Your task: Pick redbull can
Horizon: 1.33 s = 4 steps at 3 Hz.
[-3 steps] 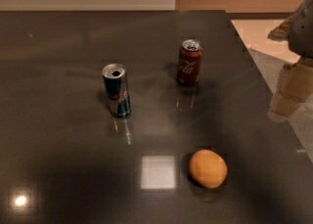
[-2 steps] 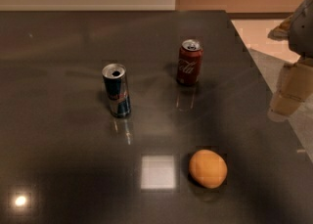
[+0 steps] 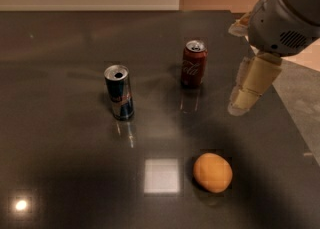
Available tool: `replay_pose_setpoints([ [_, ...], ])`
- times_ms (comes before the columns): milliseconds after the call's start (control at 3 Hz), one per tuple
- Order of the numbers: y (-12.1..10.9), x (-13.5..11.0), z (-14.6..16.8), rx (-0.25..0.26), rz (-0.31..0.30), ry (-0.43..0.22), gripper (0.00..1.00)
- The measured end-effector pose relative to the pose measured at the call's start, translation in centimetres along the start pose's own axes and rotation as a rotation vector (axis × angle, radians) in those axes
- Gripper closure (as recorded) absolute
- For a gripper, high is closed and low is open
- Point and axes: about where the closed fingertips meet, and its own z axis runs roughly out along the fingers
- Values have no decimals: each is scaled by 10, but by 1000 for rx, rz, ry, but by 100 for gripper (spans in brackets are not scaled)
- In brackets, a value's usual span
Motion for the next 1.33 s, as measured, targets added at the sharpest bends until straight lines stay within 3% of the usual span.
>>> replay_pose_setpoints([
  [667, -7, -84, 47, -71, -50, -155, 0],
  [1333, -14, -145, 92, -138, -57, -232, 0],
])
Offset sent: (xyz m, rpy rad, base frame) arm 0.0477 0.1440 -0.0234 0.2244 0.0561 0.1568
